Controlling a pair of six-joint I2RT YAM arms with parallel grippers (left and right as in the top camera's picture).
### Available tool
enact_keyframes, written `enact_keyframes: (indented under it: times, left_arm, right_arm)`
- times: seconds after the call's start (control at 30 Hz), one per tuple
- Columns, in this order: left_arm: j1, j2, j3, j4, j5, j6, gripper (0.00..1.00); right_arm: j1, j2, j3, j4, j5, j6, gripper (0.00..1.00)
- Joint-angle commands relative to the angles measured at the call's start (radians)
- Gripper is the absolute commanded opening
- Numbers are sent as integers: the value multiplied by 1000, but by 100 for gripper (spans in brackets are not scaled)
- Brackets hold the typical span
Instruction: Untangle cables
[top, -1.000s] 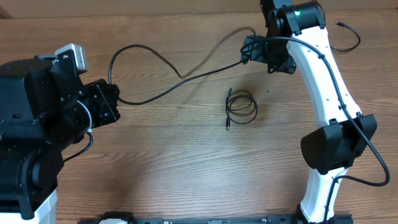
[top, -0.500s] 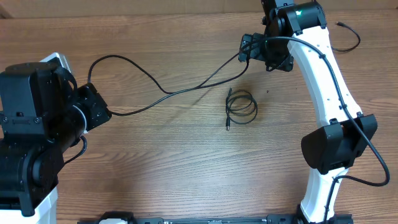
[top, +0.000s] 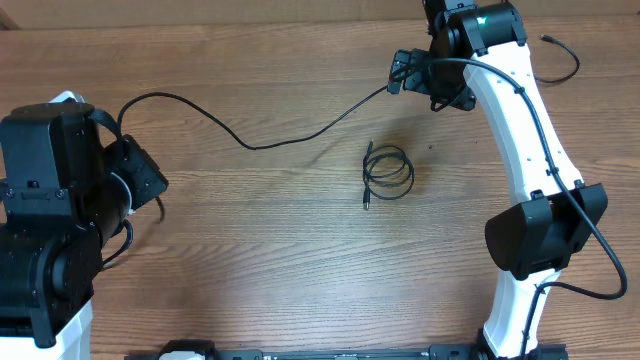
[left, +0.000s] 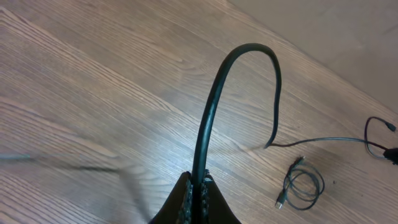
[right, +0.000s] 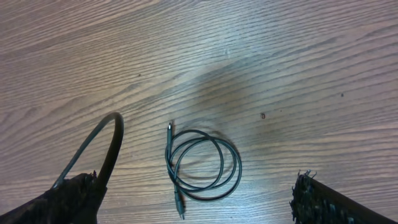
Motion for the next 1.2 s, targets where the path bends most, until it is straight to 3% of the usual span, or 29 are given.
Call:
enact_keyframes:
  times: [0.0,0.13,0.33,0.4,0.53,0.7,0.87,0.97,1.17]
  left_arm:
    - [1,-1,21,3,-10,-11,4]
    - [1,8,21,3,11,14,4]
    - [2,11,21,-9,-32,-32,4]
    - [3,12,21,-8,-32,-31,4]
    - [3,18,21,2,-27,-31,4]
    - [3,43,21,1,-7,-13,4]
    - [3,52,21,4,35,5,4]
    - [3,52,21,37,104,81,4]
    - [3,69,21,96,279,149,4]
  right_arm:
    - [-8,-8,0,8,-80,-8,100]
    - [-6,-8,0,25,-246,-93,100]
    - [-6,-8,0,5,-17,58,100]
    - [-7,-8,0,11,-109,17,100]
    - [-8,-8,0,30,-567,-290,100]
    - [-8,-8,0,56,-834,-348,100]
    - [-8,-8,0,90,-802,-250,100]
    - [-3,-8,0,78,-780,-243,100]
    - [71,-8,0,61,-866,-367,100]
